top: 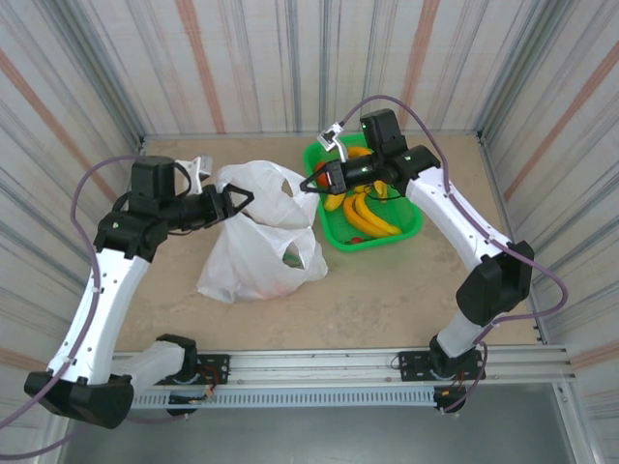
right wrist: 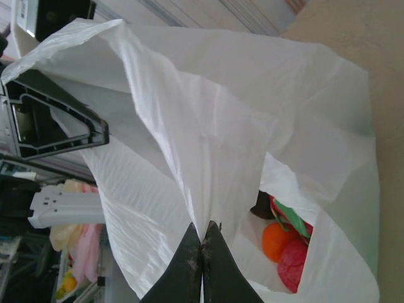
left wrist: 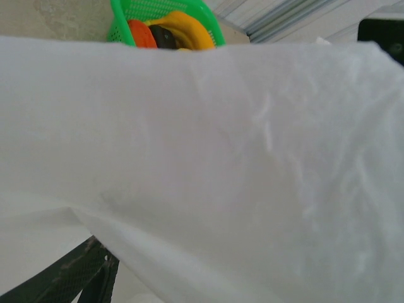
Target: Place the fake fruits into the plastic bag and tie a complex knot
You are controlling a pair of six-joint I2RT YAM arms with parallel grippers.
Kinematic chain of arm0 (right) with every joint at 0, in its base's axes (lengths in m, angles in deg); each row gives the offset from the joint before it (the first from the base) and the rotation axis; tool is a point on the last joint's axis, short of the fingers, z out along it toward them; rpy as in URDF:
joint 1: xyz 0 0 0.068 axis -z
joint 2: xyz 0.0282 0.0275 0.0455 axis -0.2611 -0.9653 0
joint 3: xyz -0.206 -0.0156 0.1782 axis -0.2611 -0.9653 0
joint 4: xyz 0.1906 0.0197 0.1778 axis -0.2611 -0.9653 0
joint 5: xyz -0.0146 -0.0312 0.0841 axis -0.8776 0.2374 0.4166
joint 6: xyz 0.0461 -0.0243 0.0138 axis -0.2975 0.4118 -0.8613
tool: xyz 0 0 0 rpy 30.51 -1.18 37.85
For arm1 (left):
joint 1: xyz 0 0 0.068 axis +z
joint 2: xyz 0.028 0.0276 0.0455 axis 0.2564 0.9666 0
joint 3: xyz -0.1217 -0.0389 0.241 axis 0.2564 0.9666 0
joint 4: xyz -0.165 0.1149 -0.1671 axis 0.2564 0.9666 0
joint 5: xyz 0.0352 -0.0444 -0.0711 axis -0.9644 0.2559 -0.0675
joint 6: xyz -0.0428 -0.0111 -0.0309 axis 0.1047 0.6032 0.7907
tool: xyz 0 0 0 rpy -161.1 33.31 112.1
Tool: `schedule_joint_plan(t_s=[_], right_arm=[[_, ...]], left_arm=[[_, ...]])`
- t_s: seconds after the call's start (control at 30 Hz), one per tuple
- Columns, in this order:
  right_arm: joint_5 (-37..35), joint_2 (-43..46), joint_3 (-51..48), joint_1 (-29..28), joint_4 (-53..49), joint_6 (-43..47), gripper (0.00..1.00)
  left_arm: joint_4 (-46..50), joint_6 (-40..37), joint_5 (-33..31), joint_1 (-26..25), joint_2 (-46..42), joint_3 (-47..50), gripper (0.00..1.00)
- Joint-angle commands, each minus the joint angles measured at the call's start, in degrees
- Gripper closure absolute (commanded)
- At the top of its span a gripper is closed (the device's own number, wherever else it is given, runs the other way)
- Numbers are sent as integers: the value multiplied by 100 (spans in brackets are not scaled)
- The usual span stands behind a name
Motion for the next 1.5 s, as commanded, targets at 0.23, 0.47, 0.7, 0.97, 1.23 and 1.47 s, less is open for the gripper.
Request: schedule_joint_plan(t_s=[0.23, 0.47, 0.7, 0.97, 1.23, 1.47], right_arm=[[247, -357, 397, -212, 466, -345, 100], [242, -367, 392, -195, 577, -427, 100], [79, -410, 325, -115, 417, -382, 100], [-254, -564, 214, -3, 180, -293, 100], [-423, -513, 46, 160, 163, -301, 100], [-260, -445, -152, 357, 235, -354, 100]], left_arm=[[-43, -875, -56, -155, 293, 63, 24], [643, -1474, -951, -272, 469, 48, 20], [465, -1585, -732, -290, 405, 127, 18], [437, -1687, -752, -296, -133, -301, 17], [782, -1698, -1482, -842, -526, -951, 19], [1338, -2772, -3596, -3625, 333, -2115, 21]])
